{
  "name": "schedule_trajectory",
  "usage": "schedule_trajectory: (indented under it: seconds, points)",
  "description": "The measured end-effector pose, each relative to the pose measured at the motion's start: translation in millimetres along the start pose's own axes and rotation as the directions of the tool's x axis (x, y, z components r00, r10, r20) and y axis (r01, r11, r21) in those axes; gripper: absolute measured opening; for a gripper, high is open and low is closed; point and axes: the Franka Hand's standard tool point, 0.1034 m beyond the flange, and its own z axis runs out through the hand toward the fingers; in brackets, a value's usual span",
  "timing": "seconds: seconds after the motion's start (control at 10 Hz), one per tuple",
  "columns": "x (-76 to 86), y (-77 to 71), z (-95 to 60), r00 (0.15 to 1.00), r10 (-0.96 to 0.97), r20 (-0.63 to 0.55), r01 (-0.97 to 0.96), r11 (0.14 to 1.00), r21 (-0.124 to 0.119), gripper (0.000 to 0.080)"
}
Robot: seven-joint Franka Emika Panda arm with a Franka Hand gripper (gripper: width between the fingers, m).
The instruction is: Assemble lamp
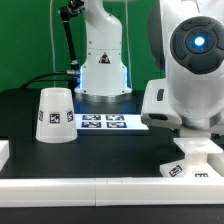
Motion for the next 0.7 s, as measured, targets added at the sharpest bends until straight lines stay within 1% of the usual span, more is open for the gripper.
schedule_trajectory:
  seconds: [0.2,0.4,0.6,0.7]
  points:
    - [4.7,-0.8,1.1,1.000,-0.001,-0.014,0.001,1.000,0.004,0.0698]
    - [12.4,-1.3,-0.3,0.999,-0.002,-0.042,0.002,1.000,0.013,0.0698]
    - [14.8,-0.4,0.2,0.999,0.002,-0.045,-0.002,1.000,0.015,0.0698]
    - [15.4,0.5,-0.6,0.999,0.004,-0.045,-0.003,1.000,0.017,0.0578]
